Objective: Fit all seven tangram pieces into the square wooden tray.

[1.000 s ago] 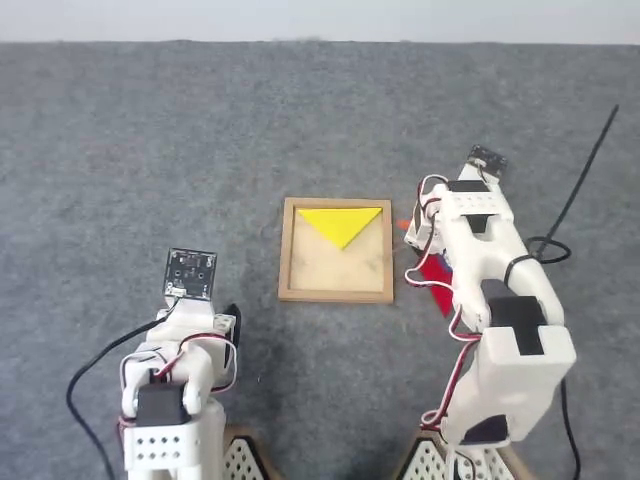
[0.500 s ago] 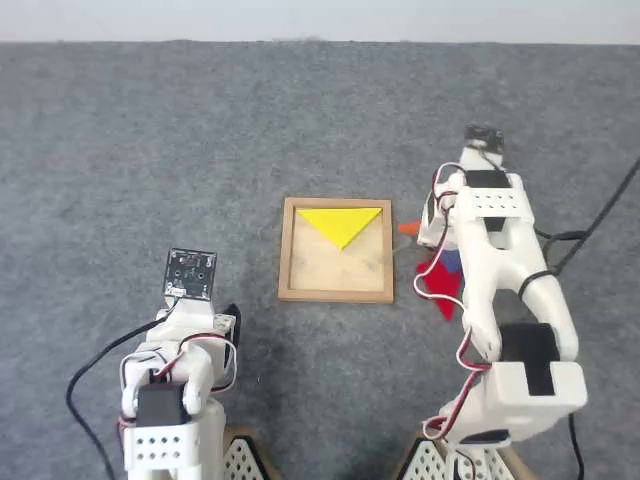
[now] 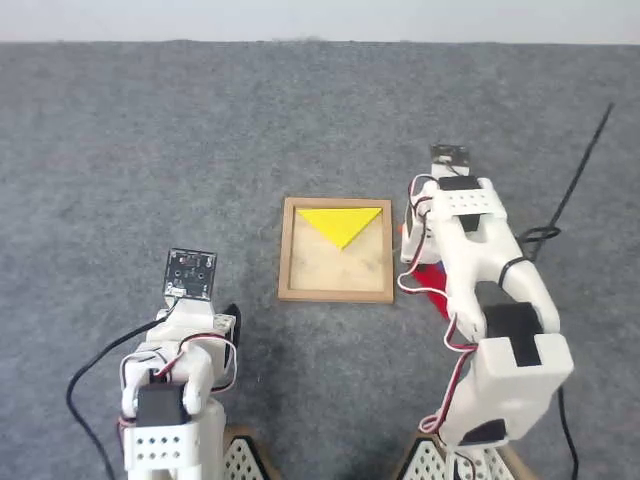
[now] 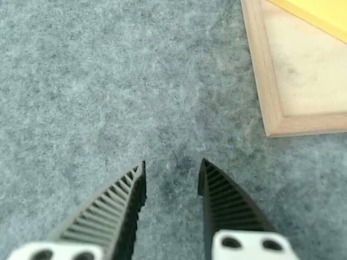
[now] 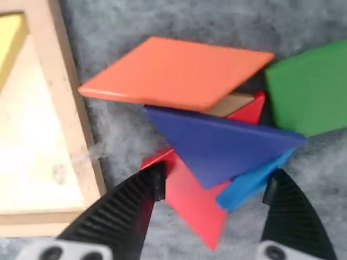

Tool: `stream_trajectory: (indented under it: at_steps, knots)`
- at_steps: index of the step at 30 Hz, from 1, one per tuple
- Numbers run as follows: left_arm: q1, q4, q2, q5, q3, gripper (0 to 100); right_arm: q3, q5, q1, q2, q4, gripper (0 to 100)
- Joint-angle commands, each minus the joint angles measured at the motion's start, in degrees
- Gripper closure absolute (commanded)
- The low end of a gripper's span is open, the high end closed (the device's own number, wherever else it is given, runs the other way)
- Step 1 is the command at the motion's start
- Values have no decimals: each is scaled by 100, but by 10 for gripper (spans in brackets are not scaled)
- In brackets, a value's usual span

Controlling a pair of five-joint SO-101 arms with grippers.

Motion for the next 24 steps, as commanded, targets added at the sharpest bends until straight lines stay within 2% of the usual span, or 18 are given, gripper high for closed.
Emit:
stream_trajectory:
  at_steps: [1,10,13,16,18,24]
  knots:
    - [9,53,-158,-35,-48,847,-176,-316,-92,13,-75,699]
    - [9,53,-158,-35,-48,847,-202,-79,-576,418,-22,699]
    - [9,53,-158,-35,-48,847,-167,9,-453,259,-22,701]
    - [9,53,-158,-35,-48,847,-62,35,-22,-110,-66,700]
    - [9,53,-158,-35,-48,847,132,325,163,-453,-119,700]
    - [9,53,-158,-35,-48,847,695,536,110,-1921,-145,699]
